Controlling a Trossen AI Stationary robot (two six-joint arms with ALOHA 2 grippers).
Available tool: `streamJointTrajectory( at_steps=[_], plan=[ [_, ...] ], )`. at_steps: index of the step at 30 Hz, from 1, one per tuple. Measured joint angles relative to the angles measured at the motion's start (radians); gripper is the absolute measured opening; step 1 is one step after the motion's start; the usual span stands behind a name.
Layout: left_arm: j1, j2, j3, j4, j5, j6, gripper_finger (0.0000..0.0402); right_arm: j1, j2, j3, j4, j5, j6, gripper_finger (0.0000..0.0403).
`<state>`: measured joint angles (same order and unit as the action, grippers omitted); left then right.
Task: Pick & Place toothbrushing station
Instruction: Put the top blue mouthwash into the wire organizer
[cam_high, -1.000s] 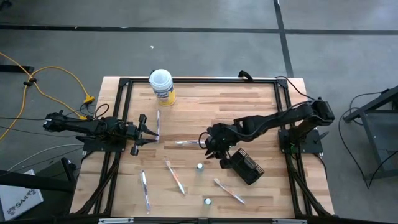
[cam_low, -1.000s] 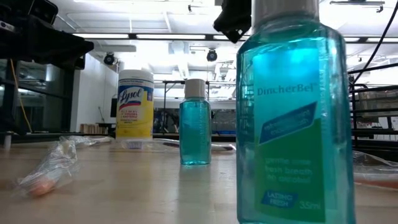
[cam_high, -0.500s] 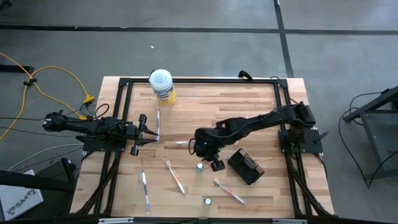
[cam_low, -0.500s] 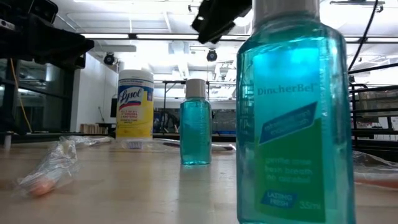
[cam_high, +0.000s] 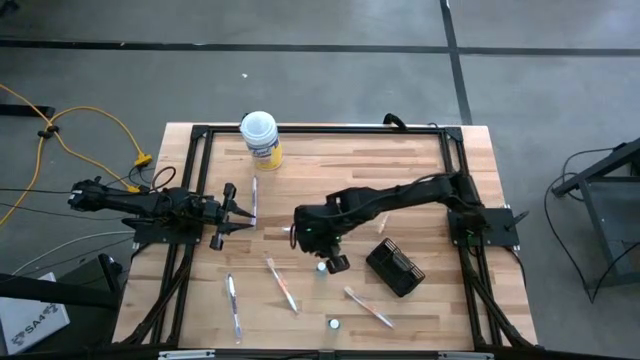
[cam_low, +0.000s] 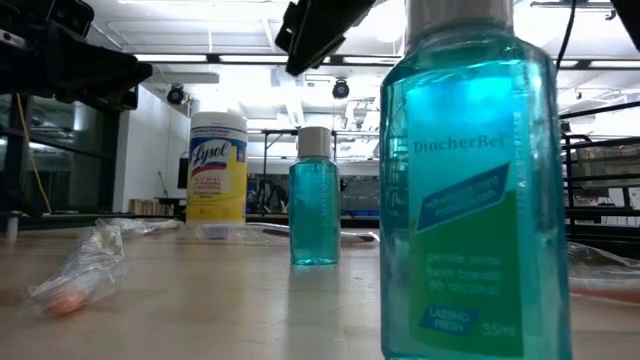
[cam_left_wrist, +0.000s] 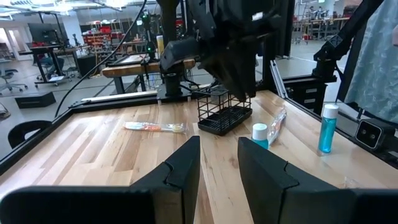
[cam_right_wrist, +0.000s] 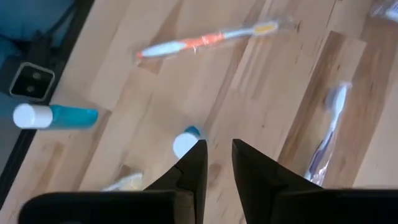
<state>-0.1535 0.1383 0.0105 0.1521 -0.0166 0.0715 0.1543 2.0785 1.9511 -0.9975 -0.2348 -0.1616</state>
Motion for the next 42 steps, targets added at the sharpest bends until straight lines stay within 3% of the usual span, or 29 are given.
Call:
streamJointTrajectory(
  at_steps=[11, 19, 42],
  plan=[
    [0.0, 0.0, 0.0, 0.013, 0.0, 0.0, 0.0103, 0.001, 0.024, 0.014, -0.019, 0.002, -0.001, 0.0067],
    [0.0, 0.0, 0.0, 0.014, 0.0, 0.0, 0.0103, 0.01, 0.012, 0.014, 0.025, 0.107, -0.025, 0.0067],
    [0.0, 0.0, 0.0, 0.014, 0.0, 0.0, 0.0103, 0.029, 0.013, 0.014, 0.01, 0.102, 0.026, 0.0067]
  ],
)
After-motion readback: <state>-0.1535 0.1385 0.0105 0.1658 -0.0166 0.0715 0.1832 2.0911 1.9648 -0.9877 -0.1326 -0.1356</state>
